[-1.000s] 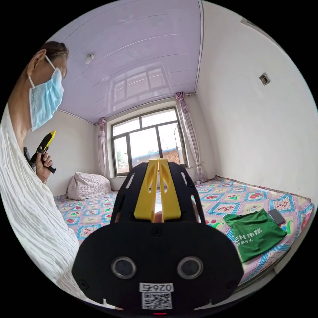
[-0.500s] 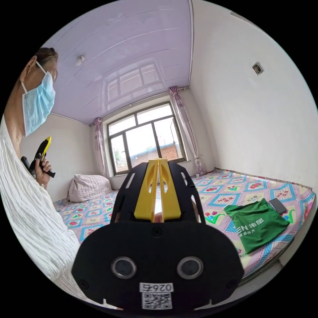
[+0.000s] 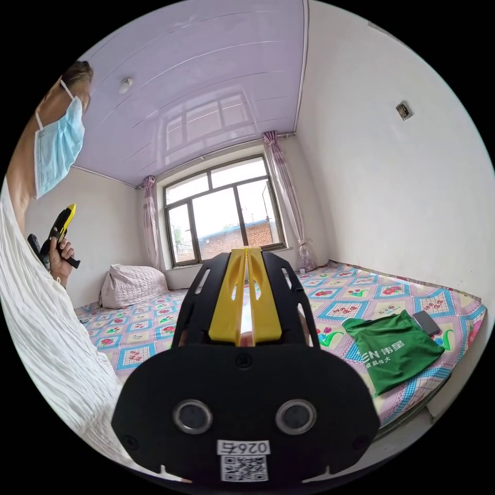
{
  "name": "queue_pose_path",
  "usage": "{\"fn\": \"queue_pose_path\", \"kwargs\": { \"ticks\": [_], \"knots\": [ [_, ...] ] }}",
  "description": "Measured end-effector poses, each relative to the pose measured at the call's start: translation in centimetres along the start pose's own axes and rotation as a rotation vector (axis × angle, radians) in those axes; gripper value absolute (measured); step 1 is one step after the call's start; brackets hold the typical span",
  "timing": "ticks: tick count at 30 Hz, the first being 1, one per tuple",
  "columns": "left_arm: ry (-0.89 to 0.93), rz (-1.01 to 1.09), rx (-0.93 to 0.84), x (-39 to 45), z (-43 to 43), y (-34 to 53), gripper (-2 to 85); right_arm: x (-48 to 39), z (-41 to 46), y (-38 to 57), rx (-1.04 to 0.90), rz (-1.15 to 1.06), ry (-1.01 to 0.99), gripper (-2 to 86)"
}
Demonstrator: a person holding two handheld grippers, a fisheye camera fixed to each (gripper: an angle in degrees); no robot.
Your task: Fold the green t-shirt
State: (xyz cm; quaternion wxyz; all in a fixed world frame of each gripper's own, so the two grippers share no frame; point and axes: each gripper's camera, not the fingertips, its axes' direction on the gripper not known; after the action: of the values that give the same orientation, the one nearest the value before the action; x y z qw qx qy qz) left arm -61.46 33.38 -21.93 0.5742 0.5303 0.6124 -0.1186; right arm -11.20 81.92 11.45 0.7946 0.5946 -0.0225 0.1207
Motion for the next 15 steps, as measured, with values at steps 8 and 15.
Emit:
{"fn": "queue_pose_path", "kwargs": {
  "ticks": [8,15],
  "knots": [
    [-0.015,0.001,-0.028,-0.8,1.2,-1.0,-1.0,-0.4,0.4,-0.2,0.001,0.001,-0.005,-1.0],
    [-0.005,0.014,-0.028,-1.2,2.0,-1.8,-1.0,-0.9,0.6,-0.2,-0.002,0.003,-0.008,-1.0]
  ]
}}
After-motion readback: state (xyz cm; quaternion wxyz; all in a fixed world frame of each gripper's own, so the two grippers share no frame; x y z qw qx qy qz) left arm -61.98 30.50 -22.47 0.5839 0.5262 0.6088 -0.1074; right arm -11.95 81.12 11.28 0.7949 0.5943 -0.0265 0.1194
